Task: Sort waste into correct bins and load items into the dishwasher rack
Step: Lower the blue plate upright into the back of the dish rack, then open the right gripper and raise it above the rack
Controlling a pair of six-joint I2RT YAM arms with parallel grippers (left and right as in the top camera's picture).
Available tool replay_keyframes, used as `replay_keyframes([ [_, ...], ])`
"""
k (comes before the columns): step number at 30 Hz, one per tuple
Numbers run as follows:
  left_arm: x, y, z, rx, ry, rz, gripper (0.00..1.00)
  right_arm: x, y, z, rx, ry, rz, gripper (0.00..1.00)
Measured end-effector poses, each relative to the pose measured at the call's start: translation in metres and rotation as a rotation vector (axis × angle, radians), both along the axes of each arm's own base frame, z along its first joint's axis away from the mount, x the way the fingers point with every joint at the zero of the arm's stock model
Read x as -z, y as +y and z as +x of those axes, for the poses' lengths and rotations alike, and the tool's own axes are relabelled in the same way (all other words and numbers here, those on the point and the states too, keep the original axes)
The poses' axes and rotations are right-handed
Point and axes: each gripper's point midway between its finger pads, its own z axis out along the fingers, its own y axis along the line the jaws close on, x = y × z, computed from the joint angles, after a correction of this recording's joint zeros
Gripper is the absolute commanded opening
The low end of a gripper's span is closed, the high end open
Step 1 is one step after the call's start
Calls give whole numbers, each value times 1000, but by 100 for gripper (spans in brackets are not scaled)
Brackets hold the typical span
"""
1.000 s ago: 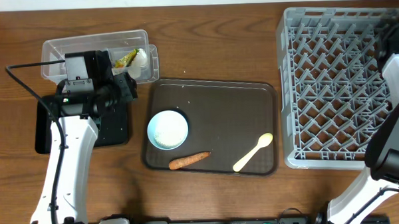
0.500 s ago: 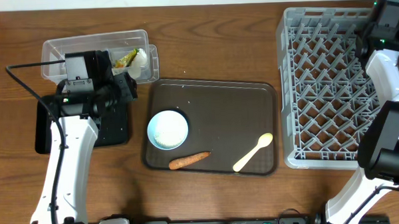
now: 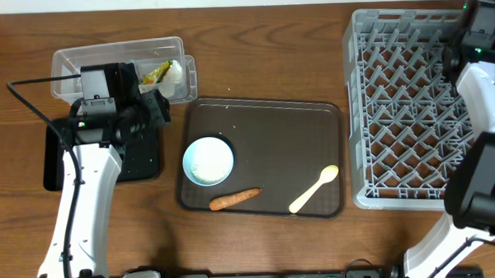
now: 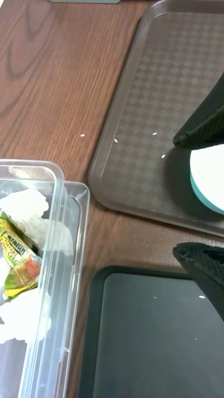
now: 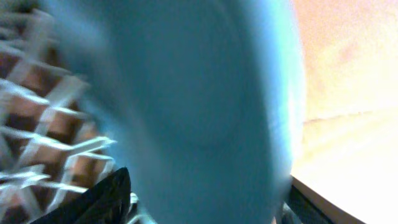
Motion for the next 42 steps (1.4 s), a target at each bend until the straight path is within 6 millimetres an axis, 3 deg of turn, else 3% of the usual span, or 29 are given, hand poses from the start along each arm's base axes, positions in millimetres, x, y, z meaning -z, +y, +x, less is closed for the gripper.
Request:
replay_keyframes([
  [4,0,0,0,0,1,0,51,-16,25,8,-136,-56,114,75],
  [10,0,0,-1,0,3,0,51,-36,52,4,-244,-113,234,76],
  [16,1,0,-1,0,8,0,51,-29,69,4,-286,-98,300,78],
  [30,1,0,-2,0,9,-1,51,-21,145,27,-499,-92,422,77],
  [35,3,0,-4,0,19,-1,51,-11,184,26,-614,-58,538,83],
  [42,3,0,-4,0,20,-1,51,6,250,8,-793,31,789,87],
])
